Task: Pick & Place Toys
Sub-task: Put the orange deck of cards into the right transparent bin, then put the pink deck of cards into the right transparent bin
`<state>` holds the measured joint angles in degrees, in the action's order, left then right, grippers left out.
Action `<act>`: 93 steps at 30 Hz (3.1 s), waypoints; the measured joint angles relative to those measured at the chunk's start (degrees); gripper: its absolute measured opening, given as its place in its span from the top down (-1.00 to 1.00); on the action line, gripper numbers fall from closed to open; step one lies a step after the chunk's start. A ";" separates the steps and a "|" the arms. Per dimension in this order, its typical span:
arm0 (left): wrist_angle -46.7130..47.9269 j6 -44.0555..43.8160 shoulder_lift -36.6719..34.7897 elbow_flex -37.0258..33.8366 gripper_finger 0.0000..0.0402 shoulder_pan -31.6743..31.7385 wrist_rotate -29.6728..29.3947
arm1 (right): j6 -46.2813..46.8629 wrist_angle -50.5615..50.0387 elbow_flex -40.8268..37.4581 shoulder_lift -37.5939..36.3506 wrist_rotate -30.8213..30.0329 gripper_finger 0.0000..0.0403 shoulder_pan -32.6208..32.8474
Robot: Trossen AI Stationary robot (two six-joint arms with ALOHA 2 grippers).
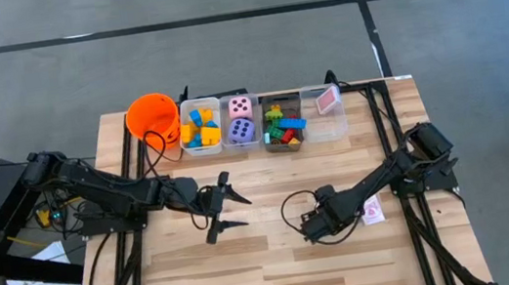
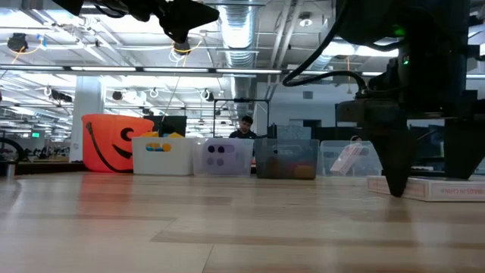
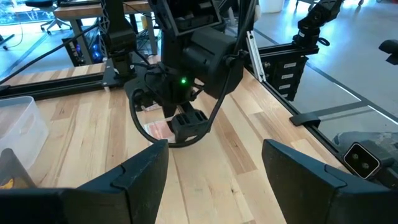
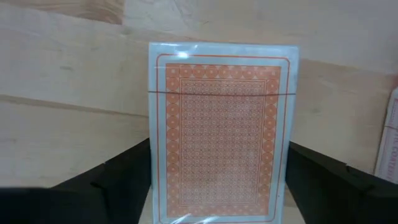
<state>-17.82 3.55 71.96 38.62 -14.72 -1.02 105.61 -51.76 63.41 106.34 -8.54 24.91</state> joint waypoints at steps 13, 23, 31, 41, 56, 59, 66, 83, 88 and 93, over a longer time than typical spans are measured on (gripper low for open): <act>-2.39 0.53 -0.85 0.00 -0.25 0.25 -0.11 | 3.85 -12.80 6.51 -0.21 -13.72 -0.47 -0.99; -3.74 0.51 -10.54 0.04 -0.25 4.78 -3.65 | -2.04 -36.24 18.70 -2.77 -31.30 -0.47 -10.61; 2.49 0.49 -13.97 -0.03 -0.25 6.45 -3.66 | -17.03 -37.93 18.84 -7.38 -35.58 -0.47 -27.51; 11.56 -1.42 -12.96 0.04 -0.25 6.45 -3.66 | -33.91 -30.28 18.75 -7.50 -37.37 -0.81 -42.28; 16.96 -14.16 -12.98 0.04 -0.25 6.40 -3.63 | -40.07 -28.90 18.85 -7.64 -18.05 -0.92 -32.44; 16.96 -15.90 -12.98 0.04 -0.25 6.40 -3.63 | -36.93 -28.97 18.85 -7.64 -13.98 -0.91 -25.65; 16.96 -19.19 -12.98 0.04 -0.25 6.00 -3.65 | -19.75 -30.13 18.85 -7.64 -13.04 -0.90 -9.82; 16.35 -19.02 -12.98 0.04 -0.25 1.14 -3.63 | 20.30 -37.30 12.83 -7.58 -0.49 -0.90 12.82; 16.29 -18.97 -12.98 0.04 -0.25 1.14 -3.63 | 23.62 -34.60 6.92 -7.60 5.79 -0.90 16.65; 16.24 -18.72 -12.98 0.04 -0.25 1.16 -3.63 | 23.87 -31.41 3.38 -7.64 5.91 -0.90 18.39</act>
<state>-1.58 -15.17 58.98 38.65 -13.56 -4.64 129.48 -83.17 66.79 98.70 -2.63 43.30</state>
